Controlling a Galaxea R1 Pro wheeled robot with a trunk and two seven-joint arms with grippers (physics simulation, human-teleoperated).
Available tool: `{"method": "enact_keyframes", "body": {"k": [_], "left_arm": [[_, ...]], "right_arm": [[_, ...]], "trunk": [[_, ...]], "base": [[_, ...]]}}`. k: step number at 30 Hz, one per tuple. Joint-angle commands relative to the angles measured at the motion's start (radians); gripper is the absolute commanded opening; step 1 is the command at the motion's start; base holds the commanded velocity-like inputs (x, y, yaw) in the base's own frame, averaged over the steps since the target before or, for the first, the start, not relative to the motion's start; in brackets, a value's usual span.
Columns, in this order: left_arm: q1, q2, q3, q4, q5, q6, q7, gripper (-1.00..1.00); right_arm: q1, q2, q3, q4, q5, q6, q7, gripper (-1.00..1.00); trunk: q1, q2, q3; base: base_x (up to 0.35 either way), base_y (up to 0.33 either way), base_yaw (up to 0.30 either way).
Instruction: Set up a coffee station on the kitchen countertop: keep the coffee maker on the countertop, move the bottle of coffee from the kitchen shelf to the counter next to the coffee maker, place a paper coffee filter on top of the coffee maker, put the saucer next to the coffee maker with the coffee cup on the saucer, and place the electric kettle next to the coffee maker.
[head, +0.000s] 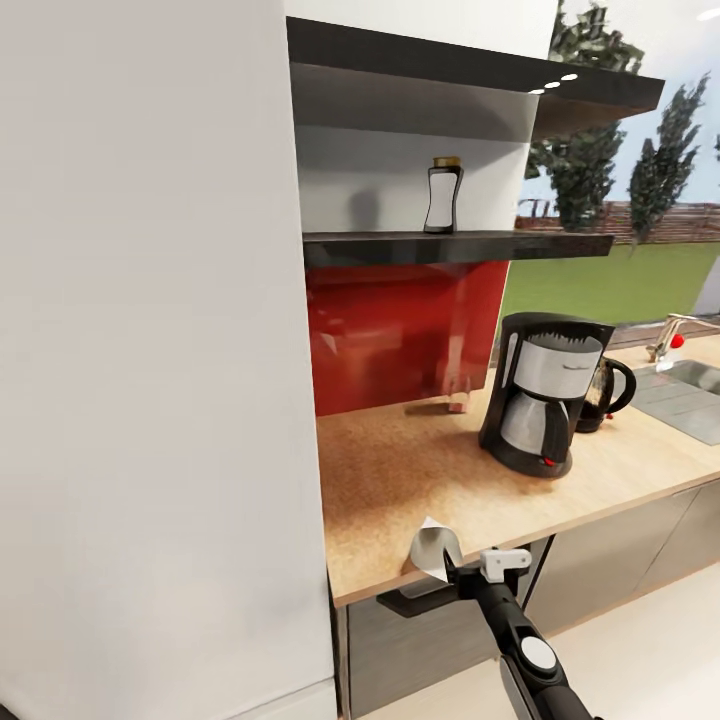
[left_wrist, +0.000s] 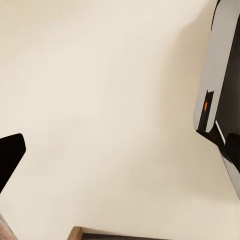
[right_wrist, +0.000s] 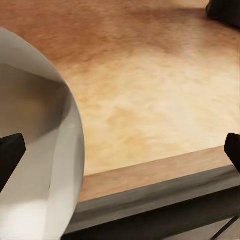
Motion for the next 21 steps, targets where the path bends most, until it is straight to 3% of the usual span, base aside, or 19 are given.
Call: {"method": "enact_keyframes", "body": {"k": [1, 21], "left_arm": [[-0.002, 0.0, 0.002, 0.004, 0.002, -0.007, 0.001, 1.0], [-0.002, 0.0, 0.002, 0.004, 0.002, -0.007, -0.001, 1.0]], "right_arm": [[-0.001, 0.0, -0.002, 0.001, 0.004, -0.002, 0.001, 1.0], [-0.001, 0.001, -0.001, 0.042, 0.006, -0.003, 0.001, 1.0]], "trunk": [[0.001, -0.002, -0.002], [0.001, -0.002, -0.002]], "base": [[0.0, 0.0, 0.0], [0.032, 0.017, 0.0]]}}
